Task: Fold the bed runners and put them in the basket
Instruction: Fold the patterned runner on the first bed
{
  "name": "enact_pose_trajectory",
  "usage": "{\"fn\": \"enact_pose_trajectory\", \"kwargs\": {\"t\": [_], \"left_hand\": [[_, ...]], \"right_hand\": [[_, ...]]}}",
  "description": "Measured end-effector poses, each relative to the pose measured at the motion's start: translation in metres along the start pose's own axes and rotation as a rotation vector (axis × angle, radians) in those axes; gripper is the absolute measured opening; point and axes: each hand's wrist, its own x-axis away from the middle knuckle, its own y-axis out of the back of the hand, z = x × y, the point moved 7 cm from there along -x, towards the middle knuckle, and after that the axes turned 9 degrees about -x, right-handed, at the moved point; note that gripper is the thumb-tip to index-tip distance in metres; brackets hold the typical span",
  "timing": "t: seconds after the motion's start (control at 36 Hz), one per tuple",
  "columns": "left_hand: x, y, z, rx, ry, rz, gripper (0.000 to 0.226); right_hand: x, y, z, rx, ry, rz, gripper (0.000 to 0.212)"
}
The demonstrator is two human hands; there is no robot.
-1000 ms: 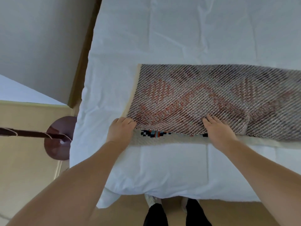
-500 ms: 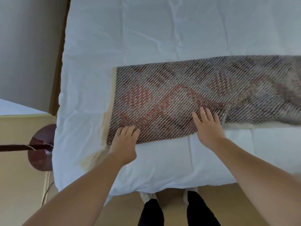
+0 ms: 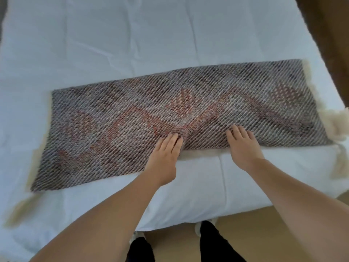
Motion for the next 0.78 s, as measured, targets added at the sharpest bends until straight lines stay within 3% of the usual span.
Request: {"fn": "enact_pose_trajectory", "kwargs": {"t": [0.11, 0.28, 0.53, 0.64, 0.78], "left_hand": [[-0.021, -0.009, -0.016, -0.066, 0.094, 0.029, 0.096], [-0.034, -0.016, -0.011, 0.011, 0.208, 0.139, 0.078], [-0.022, -0.025, -0.031, -0.036, 0.108, 0.282, 0.062], [-0.03, -0.022, -0.043, 0.06, 0.066, 0.214, 0.066], [-0.068, -0.002, -0.078, 0.103, -0.013, 0.109, 0.063]], "right_hand": [[-0.011, -0.012, -0.026, 0.038, 0.067, 0.029, 0.065], [-0.022, -0.018, -0.044, 0.049, 0.141, 0.051, 0.061], [0.005, -0.026, -0.063, -0.041, 0.191, 0.18, 0.057], [0.01, -0.034, -0.066, -0.054, 0.229, 0.221, 0.058], [0.001, -0.034, -0.089, -0.133, 0.092, 0.137, 0.06]]}}
